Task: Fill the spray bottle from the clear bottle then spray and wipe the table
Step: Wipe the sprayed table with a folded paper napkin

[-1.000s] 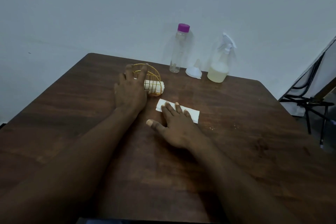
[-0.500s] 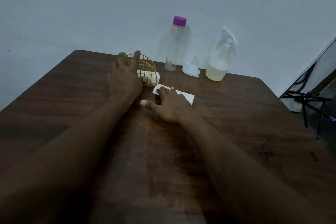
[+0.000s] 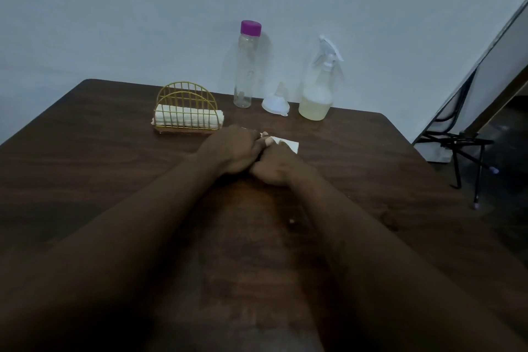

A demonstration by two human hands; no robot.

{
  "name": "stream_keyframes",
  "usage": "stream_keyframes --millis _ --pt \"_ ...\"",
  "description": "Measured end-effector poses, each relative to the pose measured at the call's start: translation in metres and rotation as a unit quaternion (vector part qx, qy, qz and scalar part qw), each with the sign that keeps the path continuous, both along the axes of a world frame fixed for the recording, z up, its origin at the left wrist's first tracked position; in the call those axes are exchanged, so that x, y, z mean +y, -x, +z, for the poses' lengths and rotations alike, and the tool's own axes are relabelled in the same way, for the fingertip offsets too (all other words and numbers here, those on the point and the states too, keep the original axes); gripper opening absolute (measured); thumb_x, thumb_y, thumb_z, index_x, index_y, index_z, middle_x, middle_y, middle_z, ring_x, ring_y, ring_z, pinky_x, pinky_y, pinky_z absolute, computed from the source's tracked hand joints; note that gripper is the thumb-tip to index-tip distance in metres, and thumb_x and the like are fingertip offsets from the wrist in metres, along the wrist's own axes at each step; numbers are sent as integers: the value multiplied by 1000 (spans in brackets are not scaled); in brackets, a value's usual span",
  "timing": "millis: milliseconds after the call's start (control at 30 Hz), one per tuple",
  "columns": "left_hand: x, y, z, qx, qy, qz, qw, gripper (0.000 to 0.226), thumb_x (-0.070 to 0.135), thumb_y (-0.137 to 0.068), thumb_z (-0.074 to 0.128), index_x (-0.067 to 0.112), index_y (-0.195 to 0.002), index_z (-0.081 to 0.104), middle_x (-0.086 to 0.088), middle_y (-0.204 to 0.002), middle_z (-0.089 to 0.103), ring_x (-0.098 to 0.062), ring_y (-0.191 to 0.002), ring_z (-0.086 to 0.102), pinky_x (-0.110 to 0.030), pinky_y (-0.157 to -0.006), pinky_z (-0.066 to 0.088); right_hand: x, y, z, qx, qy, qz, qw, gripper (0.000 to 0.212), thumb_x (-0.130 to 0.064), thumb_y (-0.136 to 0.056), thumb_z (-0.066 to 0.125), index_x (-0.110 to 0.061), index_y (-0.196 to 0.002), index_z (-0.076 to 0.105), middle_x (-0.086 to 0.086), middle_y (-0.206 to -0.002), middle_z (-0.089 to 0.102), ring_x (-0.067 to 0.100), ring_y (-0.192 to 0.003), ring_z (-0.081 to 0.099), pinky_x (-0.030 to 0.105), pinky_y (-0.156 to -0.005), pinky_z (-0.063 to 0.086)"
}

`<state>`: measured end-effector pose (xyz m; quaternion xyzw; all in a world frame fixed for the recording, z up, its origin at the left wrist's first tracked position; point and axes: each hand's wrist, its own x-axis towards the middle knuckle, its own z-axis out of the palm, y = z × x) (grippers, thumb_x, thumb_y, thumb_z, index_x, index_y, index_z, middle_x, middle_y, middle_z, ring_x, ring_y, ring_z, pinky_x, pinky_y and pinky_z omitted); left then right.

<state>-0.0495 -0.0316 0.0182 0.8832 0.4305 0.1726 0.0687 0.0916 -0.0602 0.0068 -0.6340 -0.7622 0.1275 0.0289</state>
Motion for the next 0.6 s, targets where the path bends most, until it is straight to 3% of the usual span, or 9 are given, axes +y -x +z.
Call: stream_keyframes --millis 133,267,433,533,600 --pt "-5 -41 0 13 33 -22 999 70 66 -103 20 19 -120 69 -12 -121 70 -30 -113 62 -34 -83 35 -6 -42 2 17 0 -13 1000 63 -35 -104 47 -24 -164 29 6 -171 30 28 -158 24 48 -126 24" --pt "-11 -83 -5 10 70 -29 997 76 72 -101 18 20 -136 61 -10 -140 62 -29 -125 56 -35 -94 36 -15 -86 -1 11 0 -40 999 73 -41 -102 51 -34 -167 19 -1 -175 22 26 -162 13 43 -128 20" --pt "-18 -130 -9 25 87 -31 995 82 75 -98 16 16 -141 52 -10 -148 54 -31 -132 52 -44 -106 38 -28 -130 -4 1 0 -66 998 79 -55 -91 41 -29 -164 28 0 -173 26 29 -161 16 46 -126 23" --pt "-24 -159 -10 32 98 -37 994 87 78 -97 15 17 -150 44 -12 -154 48 -32 -136 49 -47 -108 38 -35 -161 -9 -8 9 -74 997 73 -46 -101 48 -26 -166 22 0 -174 21 28 -163 9 45 -129 17" --pt "-30 -177 -11 28 103 -48 993 88 78 -96 15 17 -155 38 -13 -157 44 -32 -140 46 -47 -111 37 -43 -181 -11 6 4 -83 997 68 -40 -107 49 -24 -167 20 0 -175 19 26 -163 8 35 -131 6"
